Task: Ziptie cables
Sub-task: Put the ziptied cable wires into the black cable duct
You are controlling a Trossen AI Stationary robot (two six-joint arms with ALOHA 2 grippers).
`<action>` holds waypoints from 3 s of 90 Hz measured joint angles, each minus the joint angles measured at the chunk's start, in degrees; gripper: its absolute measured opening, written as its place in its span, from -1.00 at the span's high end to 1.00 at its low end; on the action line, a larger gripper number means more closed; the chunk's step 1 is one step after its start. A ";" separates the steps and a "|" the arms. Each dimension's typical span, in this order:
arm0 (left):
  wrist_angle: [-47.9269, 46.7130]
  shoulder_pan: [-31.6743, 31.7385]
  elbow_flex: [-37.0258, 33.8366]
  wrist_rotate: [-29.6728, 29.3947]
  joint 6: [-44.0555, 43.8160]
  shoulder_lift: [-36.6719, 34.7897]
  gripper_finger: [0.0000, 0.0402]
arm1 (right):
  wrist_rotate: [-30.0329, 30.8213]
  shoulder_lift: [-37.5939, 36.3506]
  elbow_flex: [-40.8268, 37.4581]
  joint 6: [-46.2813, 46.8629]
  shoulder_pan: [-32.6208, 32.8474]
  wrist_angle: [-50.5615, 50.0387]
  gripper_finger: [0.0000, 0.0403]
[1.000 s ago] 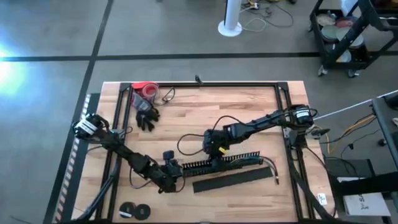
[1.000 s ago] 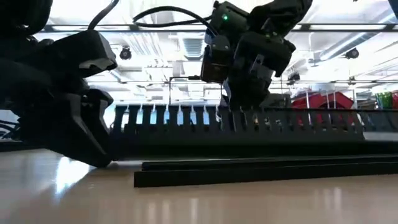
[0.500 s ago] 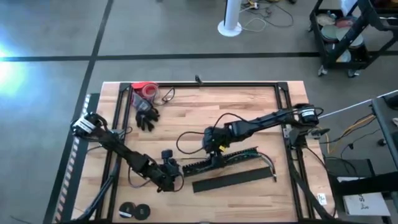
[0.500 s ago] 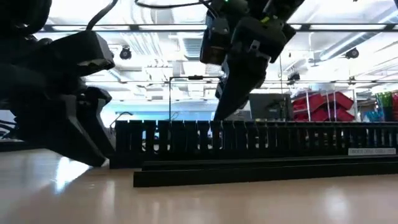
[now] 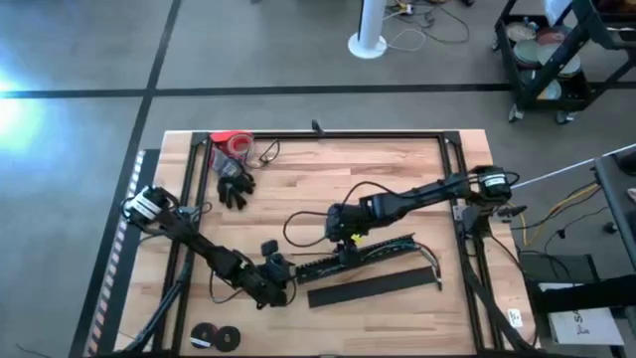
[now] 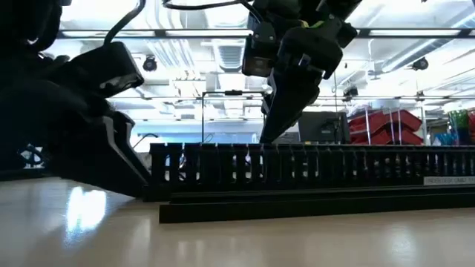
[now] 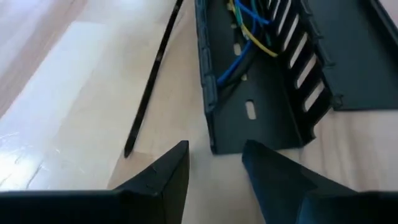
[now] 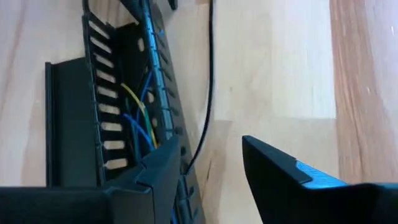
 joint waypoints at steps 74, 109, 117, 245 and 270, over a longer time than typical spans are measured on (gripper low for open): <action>8.74 0.39 0.13 -2.92 0.85 1.40 0.30 | 1.53 0.07 -0.14 0.00 -0.02 -0.84 0.17; -4.81 1.94 0.47 -3.63 -2.36 1.54 0.27 | 1.66 -0.10 1.78 -0.07 -0.02 -10.07 0.13; -8.51 1.96 0.28 -3.67 -0.66 -0.50 0.28 | 1.70 -0.15 1.79 -0.44 -0.02 -10.48 0.13; 11.52 2.59 -7.59 -0.21 0.83 0.79 0.32 | 4.63 2.05 -0.82 -2.93 1.99 6.70 0.10; 11.31 2.57 -7.64 0.28 1.57 0.79 0.37 | 6.62 3.54 -1.62 -3.37 0.62 7.84 0.10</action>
